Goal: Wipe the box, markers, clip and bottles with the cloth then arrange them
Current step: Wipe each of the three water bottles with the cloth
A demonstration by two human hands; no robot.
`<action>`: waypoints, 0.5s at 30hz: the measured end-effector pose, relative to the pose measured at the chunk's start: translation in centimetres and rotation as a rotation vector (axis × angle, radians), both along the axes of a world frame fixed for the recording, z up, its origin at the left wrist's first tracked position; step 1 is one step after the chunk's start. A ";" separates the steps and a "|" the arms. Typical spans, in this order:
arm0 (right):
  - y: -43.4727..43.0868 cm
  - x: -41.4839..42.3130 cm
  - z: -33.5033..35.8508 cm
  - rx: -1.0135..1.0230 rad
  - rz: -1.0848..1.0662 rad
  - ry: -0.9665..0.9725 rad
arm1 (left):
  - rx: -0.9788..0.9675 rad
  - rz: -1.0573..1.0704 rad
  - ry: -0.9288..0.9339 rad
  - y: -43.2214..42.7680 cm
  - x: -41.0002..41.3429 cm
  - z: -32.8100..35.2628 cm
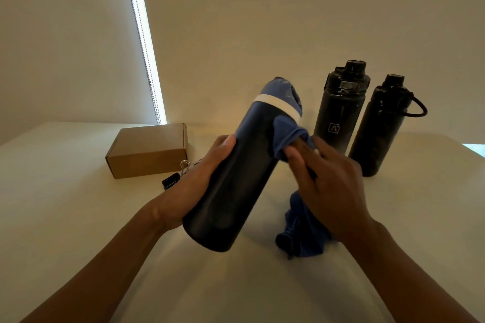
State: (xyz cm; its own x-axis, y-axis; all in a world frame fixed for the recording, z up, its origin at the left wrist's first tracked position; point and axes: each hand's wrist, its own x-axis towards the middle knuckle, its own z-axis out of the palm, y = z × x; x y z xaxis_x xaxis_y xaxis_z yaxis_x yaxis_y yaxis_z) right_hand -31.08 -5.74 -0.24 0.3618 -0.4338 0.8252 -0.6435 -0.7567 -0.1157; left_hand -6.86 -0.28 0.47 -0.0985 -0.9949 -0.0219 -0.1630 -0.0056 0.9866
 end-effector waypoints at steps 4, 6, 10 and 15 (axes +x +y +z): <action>-0.1 -0.5 0.8 0.040 -0.033 -0.103 | -0.077 0.187 0.001 -3.6 2.3 -3.5; 0.0 -0.1 0.5 0.052 0.002 -0.064 | -0.102 0.177 -0.036 -4.7 2.7 -4.3; 1.4 1.9 -0.7 0.118 0.132 0.125 | 0.038 0.041 0.068 -0.3 0.3 -0.4; 4.1 4.2 -1.6 0.143 0.270 0.403 | -0.042 0.150 0.200 -0.1 0.5 0.4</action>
